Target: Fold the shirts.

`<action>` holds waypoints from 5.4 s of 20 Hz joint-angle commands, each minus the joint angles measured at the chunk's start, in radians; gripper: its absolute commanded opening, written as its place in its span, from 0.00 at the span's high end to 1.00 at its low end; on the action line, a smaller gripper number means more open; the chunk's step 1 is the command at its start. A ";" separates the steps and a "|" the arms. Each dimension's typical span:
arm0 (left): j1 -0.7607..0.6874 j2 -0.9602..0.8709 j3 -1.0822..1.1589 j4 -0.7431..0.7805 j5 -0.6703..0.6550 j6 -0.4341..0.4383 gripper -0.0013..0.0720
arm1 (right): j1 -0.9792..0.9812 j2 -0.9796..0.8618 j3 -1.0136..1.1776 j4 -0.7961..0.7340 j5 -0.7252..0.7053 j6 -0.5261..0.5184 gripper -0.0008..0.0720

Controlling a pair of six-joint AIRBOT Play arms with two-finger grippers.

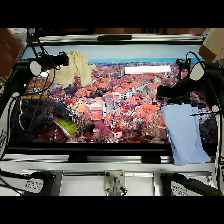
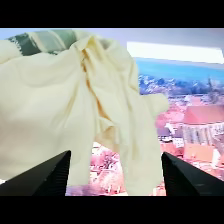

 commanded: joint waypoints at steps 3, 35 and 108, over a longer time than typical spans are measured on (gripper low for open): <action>0.058 -0.335 0.360 -0.001 -0.274 0.031 0.05 | 0.001 -0.001 0.001 0.118 -0.003 -0.029 0.15; 0.041 -0.379 0.398 -0.030 -0.071 -0.066 0.95 | 0.001 0.016 0.002 0.058 -0.050 -0.128 0.15; -0.554 0.938 0.342 0.387 -0.731 0.010 0.94 | -0.118 0.775 0.131 0.143 -0.336 -0.317 0.90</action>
